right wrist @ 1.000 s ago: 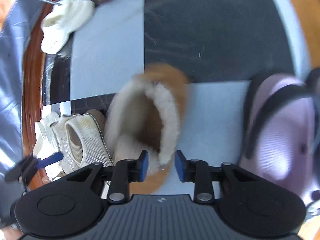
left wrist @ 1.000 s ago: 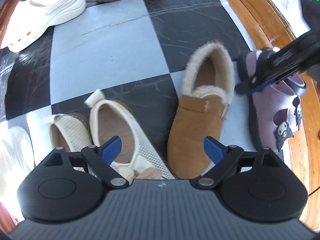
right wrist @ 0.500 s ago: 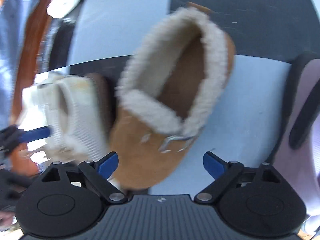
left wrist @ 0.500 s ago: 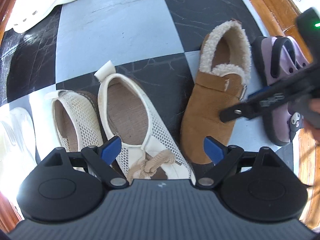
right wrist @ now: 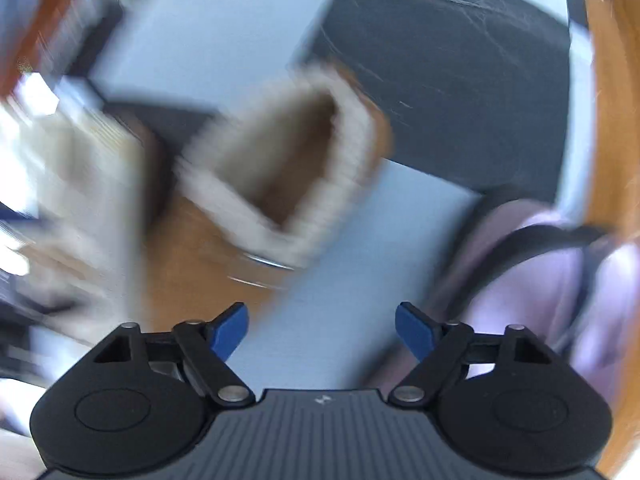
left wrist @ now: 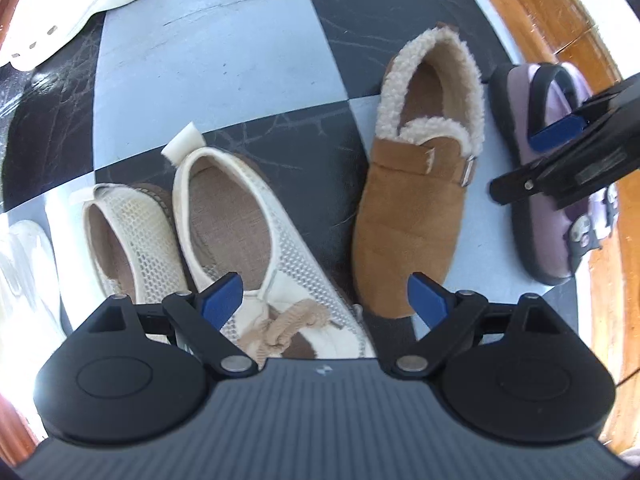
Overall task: Organize scattered shoes
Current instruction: 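Turn the brown slipper straight with the right tool and release it, then grasp the second brown slipper by its heel with the left tool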
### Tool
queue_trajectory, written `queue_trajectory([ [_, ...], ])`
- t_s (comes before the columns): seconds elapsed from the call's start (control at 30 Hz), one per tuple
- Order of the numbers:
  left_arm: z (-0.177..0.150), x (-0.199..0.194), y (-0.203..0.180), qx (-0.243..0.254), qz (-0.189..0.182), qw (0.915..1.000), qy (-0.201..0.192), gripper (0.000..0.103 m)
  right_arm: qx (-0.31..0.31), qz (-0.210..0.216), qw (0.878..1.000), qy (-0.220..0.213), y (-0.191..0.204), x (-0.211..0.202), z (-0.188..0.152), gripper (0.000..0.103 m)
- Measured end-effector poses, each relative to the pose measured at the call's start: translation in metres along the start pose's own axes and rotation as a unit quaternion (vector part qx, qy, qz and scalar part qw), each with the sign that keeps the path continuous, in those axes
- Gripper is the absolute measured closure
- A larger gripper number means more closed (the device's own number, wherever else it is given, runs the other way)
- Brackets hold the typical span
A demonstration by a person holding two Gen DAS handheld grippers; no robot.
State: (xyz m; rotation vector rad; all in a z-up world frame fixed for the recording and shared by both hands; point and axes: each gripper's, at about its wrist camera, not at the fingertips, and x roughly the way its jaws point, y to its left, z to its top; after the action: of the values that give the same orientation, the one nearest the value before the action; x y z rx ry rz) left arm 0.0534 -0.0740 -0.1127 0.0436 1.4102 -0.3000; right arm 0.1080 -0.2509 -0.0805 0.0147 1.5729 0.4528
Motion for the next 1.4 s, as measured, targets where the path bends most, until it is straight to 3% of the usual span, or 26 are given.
queue_trajectory([
  [0.07, 0.002, -0.001, 0.000, 0.005, 0.012, 0.9999, -0.005, 0.013, -0.039, 0.013, 0.999, -0.036, 0.021, -0.006, 0.002, 0.012],
  [0.13, 0.003, 0.000, 0.002, 0.000, 0.016, 0.9999, -0.004, 0.013, -0.113, -0.013, 0.990, -0.078, 0.051, -0.002, 0.006, 0.008],
  [0.2, 0.004, 0.001, 0.008, -0.021, 0.004, 0.9997, 0.010, 0.013, -0.159, -0.047, 0.982, -0.086, 0.065, 0.021, 0.011, 0.007],
  [0.3, 0.004, -0.002, 0.012, -0.034, -0.012, 0.9993, 0.007, 0.013, -0.196, -0.059, 0.977, -0.059, 0.072, 0.055, 0.020, 0.008],
  [0.33, 0.004, -0.004, 0.012, -0.034, -0.014, 0.9993, 0.003, 0.013, -0.198, -0.062, 0.978, -0.039, 0.065, 0.065, 0.022, 0.016],
  [0.37, 0.003, -0.005, 0.010, -0.025, -0.007, 0.9997, 0.002, 0.013, -0.195, -0.062, 0.979, -0.026, 0.064, 0.073, 0.024, 0.037],
  [0.4, 0.002, -0.005, 0.010, -0.022, -0.005, 0.9997, 0.002, 0.013, -0.190, -0.062, 0.980, 0.002, 0.059, 0.083, 0.027, 0.039],
  [0.5, 0.003, -0.001, 0.016, -0.033, -0.014, 0.9993, 0.013, 0.013, -0.210, -0.048, 0.976, 0.040, 0.044, 0.086, 0.026, 0.037],
  [0.63, 0.009, 0.002, 0.025, -0.050, -0.028, 0.9981, 0.022, 0.013, -0.261, -0.165, 0.948, 0.075, 0.031, 0.076, 0.008, 0.027],
  [0.7, 0.020, 0.002, 0.030, -0.058, -0.027, 0.9978, 0.016, 0.013, -0.214, -0.140, 0.966, 0.044, 0.021, 0.061, 0.008, 0.026],
  [0.77, 0.032, 0.001, 0.035, -0.067, -0.020, 0.9976, 0.005, 0.013, -0.121, -0.051, 0.991, -0.003, 0.002, 0.035, 0.011, 0.023],
  [0.83, 0.052, -0.004, 0.038, -0.080, -0.014, 0.9965, -0.019, 0.013, -0.061, -0.001, 0.997, -0.043, -0.012, 0.015, 0.010, 0.021],
  [0.9, 0.078, -0.011, 0.039, -0.087, -0.005, 0.9949, -0.050, 0.013, 0.020, 0.089, 0.989, -0.114, -0.034, -0.017, 0.009, 0.021],
  [0.97, 0.115, -0.019, 0.035, -0.081, 0.024, 0.9925, -0.089, 0.013, 0.082, 0.163, 0.971, -0.157, -0.053, -0.041, 0.010, 0.016],
  [1.07, 0.174, -0.019, 0.027, -0.068, 0.068, 0.9871, -0.128, 0.008, 0.129, 0.210, 0.948, -0.202, -0.067, -0.062, 0.025, 0.008],
  [1.2, 0.259, 0.002, 0.006, -0.049, 0.114, 0.9774, -0.171, 0.008, 0.118, 0.176, 0.938, -0.274, -0.070, -0.086, 0.045, 0.008],
  [1.3, 0.309, 0.028, 0.003, -0.038, 0.159, 0.9626, -0.216, 0.008, 0.098, 0.111, 0.939, -0.309, -0.073, -0.092, 0.061, 0.008],
  [1.37, 0.337, 0.051, 0.010, -0.048, 0.196, 0.9547, -0.218, 0.008, 0.093, 0.080, 0.938, -0.324, -0.080, -0.099, 0.071, 0.008],
  [1.4, 0.343, 0.053, 0.016, -0.068, 0.178, 0.9550, -0.227, 0.008, 0.095, 0.077, 0.936, -0.329, -0.086, -0.104, 0.072, 0.008],
])
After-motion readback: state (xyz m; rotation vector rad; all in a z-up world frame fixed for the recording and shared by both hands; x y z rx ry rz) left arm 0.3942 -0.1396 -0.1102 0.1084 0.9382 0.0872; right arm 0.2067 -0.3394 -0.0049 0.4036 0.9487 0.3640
